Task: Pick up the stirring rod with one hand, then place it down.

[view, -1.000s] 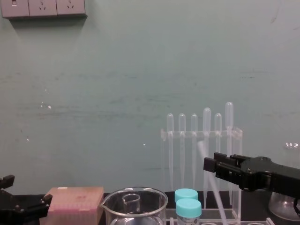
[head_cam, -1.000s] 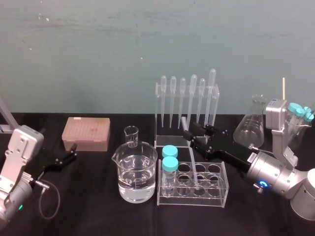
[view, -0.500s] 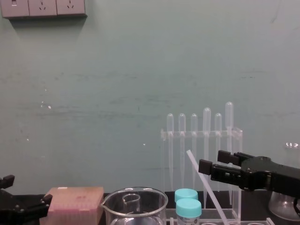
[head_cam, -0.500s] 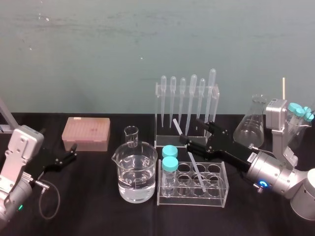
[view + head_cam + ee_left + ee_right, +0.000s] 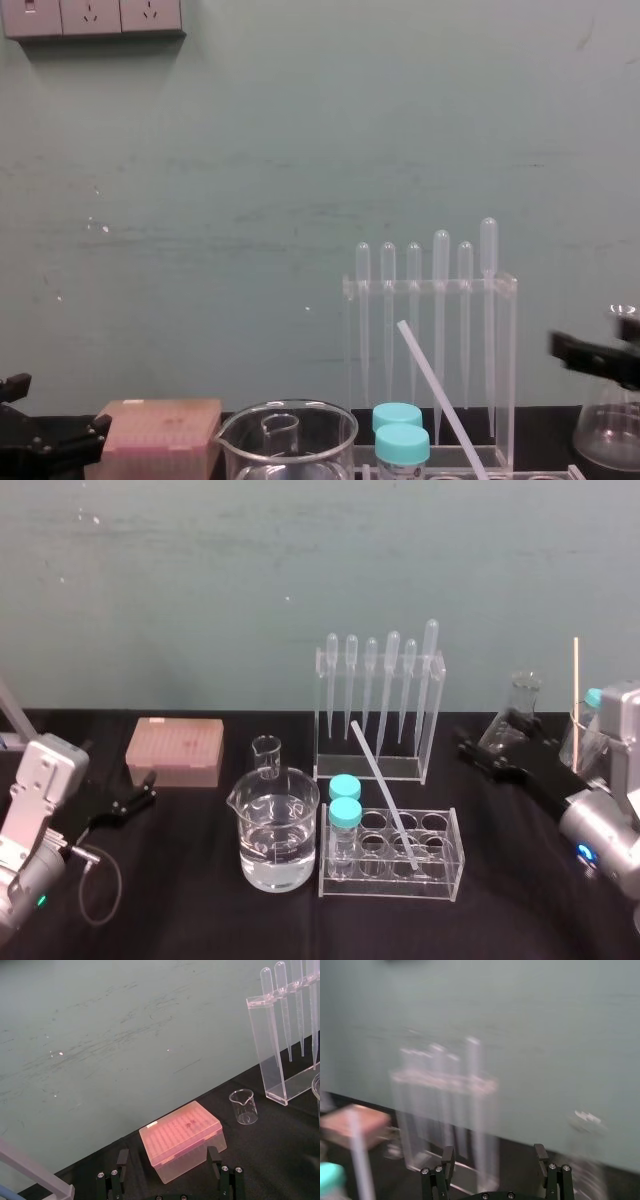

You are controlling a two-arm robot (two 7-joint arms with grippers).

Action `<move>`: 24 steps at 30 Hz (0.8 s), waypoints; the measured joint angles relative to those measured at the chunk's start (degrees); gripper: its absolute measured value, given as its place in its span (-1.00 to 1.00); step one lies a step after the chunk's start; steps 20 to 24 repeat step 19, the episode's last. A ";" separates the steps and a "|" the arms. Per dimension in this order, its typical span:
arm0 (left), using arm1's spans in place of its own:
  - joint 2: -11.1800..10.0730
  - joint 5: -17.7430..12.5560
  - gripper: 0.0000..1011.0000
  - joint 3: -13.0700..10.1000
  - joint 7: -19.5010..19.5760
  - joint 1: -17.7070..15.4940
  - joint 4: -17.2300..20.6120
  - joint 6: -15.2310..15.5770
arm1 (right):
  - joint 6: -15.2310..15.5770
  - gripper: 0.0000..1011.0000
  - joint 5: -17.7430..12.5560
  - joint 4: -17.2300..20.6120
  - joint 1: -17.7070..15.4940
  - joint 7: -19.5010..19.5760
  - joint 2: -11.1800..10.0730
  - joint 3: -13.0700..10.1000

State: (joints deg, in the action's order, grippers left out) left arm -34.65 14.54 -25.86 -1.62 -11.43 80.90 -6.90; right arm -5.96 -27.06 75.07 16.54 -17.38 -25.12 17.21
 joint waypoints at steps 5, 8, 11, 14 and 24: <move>0.00 0.00 0.98 0.00 0.00 0.00 0.00 0.00 | 3.95 0.98 2.67 1.12 -2.98 6.83 -0.07 -1.64; 0.00 0.00 0.98 0.00 0.00 0.00 0.00 0.00 | 5.64 0.98 3.65 0.34 -3.49 8.78 0.50 -1.94; 0.00 0.00 0.98 0.00 0.00 0.00 0.00 0.00 | 6.32 0.98 4.19 -0.84 -3.55 9.52 1.17 -2.21; 0.00 0.00 0.98 0.00 0.00 0.00 0.00 0.00 | 6.62 0.98 4.67 -1.87 -3.28 9.63 1.73 -2.37; 0.00 0.00 0.98 0.00 0.00 0.00 0.00 0.00 | 6.65 0.98 4.70 -1.84 -3.28 9.74 1.71 -2.39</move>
